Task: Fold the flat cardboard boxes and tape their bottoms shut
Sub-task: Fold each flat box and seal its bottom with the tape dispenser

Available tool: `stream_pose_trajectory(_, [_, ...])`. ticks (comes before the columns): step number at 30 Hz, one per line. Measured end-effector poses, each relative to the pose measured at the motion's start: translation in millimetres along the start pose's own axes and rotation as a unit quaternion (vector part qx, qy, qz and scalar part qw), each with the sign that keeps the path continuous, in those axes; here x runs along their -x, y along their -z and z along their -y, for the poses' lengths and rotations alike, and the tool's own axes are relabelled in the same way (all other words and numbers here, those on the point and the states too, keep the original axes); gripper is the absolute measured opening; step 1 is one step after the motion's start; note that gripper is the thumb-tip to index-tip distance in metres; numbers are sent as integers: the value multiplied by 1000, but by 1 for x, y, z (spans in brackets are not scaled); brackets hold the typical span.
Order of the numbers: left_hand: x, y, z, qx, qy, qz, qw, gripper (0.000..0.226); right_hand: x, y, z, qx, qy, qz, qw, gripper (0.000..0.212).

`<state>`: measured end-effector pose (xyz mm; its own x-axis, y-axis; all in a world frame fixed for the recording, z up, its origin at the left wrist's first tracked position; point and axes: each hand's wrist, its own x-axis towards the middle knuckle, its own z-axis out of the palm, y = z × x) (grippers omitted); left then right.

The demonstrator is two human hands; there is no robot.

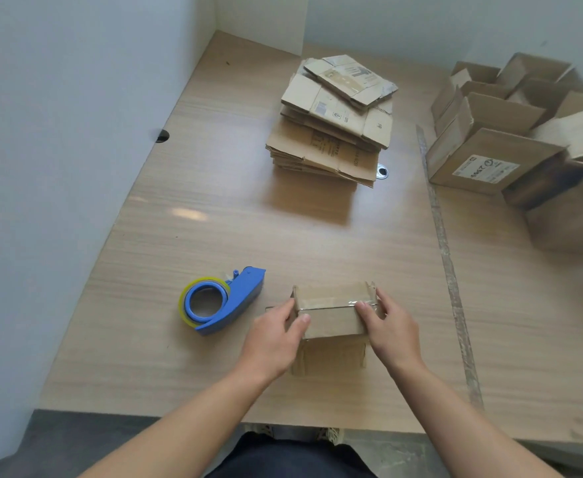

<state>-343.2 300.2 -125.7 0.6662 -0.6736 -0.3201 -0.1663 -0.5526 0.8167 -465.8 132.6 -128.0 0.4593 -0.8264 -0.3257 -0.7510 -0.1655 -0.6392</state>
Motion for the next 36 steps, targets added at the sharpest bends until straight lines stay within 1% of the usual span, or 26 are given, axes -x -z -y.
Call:
stream_pose_trajectory(1, [-1, -8, -3, 17, 10, -3, 1000, 35, 1, -1, -1, 0, -2, 0, 1000, 54])
stream_pose_trajectory(3, [-6, -14, -8, 39, 50, -8, 998, 44, 2, -2, -2, -34, -20, 2, 999, 47])
stream_pose_trajectory(6, [-16, -18, -7, 62, 91, -11, 994, 53, 3, -1, -5, -117, -51, 6, 992, 21])
stream_pose_trajectory(9, [-24, -22, -7, 105, 103, 3, 989, 57, 3, -4, -9, -172, -54, 37, 983, 29])
stream_pose_trajectory(10, [-26, -25, -6, 122, 106, -1, 987, 57, 3, -7, -11, -182, -53, 35, 981, 33])
stream_pose_trajectory(12, [-29, -29, -5, 146, 113, -6, 983, 56, 5, -14, -14, -150, -37, -6, 988, 36])
stream_pose_trajectory(14, [-30, -32, -1, 148, 110, -3, 983, 55, 8, -20, -11, -120, -50, -55, 990, 42])
stream_pose_trajectory(17, [-32, -29, 3, 141, 110, -2, 984, 60, 12, -23, -8, -164, -87, -72, 980, 50])
stream_pose_trajectory(19, [-33, -26, 2, 170, 121, 3, 978, 64, 11, -20, -7, -173, -98, -77, 977, 42])
stream_pose_trajectory(21, [-36, -28, 5, 166, 113, 0, 980, 58, 9, -18, -6, -162, -94, -77, 979, 23])
stream_pose_trajectory(23, [-38, -31, 6, 143, 110, -1, 984, 53, 7, -16, -4, -159, -101, -78, 979, 27])
stream_pose_trajectory(25, [-39, -32, 5, 136, 116, -1, 984, 49, 6, -15, 0, -206, -131, -70, 967, 25])
stream_pose_trajectory(28, [-42, -28, 4, 173, 107, 1, 979, 41, 2, -15, -1, -288, -162, -43, 943, 26])
stream_pose_trajectory(31, [-44, -23, 2, 236, 103, 10, 966, 39, -1, -17, -7, -316, -182, -50, 930, 29])
stream_pose_trajectory(33, [-46, -22, -2, 272, 93, 21, 958, 42, -2, -17, -11, -330, -170, -76, 925, 29])
stream_pose_trajectory(36, [-45, -27, -15, 317, 85, -3, 945, 42, -3, -13, -9, -305, -100, -125, 939, 27])
